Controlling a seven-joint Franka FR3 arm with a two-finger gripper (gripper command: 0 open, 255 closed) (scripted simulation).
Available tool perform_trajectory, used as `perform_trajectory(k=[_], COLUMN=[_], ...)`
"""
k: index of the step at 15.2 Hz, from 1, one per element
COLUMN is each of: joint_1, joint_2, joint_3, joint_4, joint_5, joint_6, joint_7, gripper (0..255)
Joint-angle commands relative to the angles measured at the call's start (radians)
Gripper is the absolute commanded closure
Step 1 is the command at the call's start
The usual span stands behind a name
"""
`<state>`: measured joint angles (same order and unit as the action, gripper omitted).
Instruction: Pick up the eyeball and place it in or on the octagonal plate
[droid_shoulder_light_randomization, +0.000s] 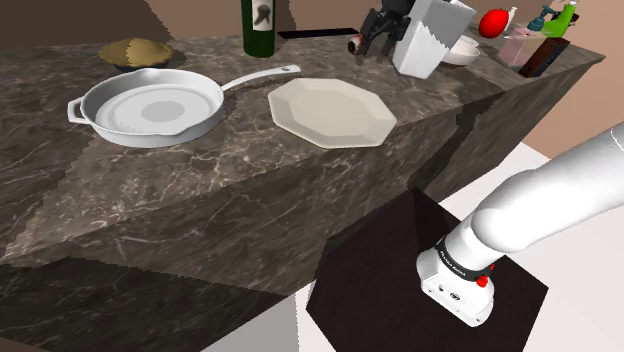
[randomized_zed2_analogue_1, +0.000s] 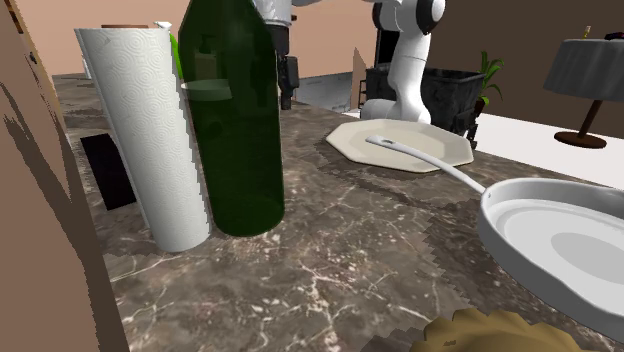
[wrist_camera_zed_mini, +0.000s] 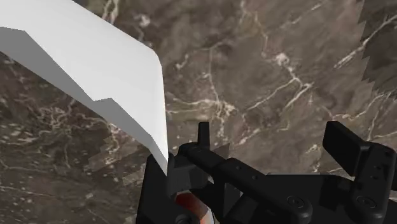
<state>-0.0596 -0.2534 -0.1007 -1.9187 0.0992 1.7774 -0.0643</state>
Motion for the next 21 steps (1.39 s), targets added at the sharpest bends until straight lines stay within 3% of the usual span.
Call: perform_trajectory(k=[1,10,17,21], joint_1=[-0.01,-0.065,-0.057,-0.057], joint_2=[0.069,0.365,0.362,0.362], joint_3=[-0.022,-0.085,-0.077,-0.077], joint_4=[0.079,0.469,0.365,0.365], joint_5=[0.009,0.088,0.087,0.087], joint_6=[-0.001,-0.069,0.033,0.033], joint_7=[-0.021,-0.102,-0.105,-0.105], gripper=[0,0,0,0])
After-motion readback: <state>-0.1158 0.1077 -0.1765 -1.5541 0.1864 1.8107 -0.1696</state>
